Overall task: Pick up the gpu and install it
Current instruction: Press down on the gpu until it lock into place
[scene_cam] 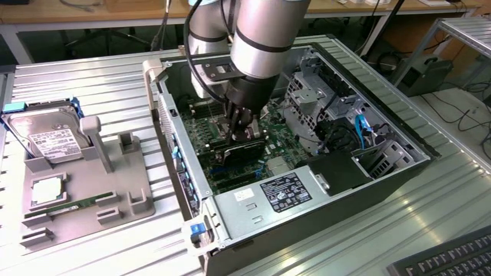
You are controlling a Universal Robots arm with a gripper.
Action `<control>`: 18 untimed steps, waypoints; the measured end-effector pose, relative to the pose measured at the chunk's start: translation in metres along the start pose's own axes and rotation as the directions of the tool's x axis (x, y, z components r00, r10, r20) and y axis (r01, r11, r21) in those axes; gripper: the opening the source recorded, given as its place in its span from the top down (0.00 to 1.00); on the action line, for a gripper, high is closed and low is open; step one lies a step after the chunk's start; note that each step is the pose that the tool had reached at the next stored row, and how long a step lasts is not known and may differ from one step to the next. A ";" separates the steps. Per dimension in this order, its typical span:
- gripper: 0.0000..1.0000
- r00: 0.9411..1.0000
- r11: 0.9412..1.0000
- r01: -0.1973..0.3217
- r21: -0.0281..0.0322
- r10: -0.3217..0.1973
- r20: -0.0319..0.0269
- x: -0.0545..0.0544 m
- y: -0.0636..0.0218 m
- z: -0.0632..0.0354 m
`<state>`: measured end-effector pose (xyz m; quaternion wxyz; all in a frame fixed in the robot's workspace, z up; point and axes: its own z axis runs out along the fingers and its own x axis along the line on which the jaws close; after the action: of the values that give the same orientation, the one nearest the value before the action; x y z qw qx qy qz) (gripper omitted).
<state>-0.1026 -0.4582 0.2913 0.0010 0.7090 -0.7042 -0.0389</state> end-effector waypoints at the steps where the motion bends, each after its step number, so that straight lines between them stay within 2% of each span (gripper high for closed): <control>1: 0.89 1.000 1.000 0.000 0.000 0.000 0.000 0.000 0.0000 0.0000; 5: 0.89 1.000 1.000 0.000 0.001 0.000 0.000 0.000 0.0001 0.0028; 11: 0.89 1.000 1.000 0.000 0.003 0.000 0.000 0.000 0.0035 0.0149; 18: 0.89 1.000 1.000 0.000 0.004 0.000 -0.002 0.001 0.0044 0.0212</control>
<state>-0.1082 -0.4579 0.2704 0.0003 0.7090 -0.7042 -0.0368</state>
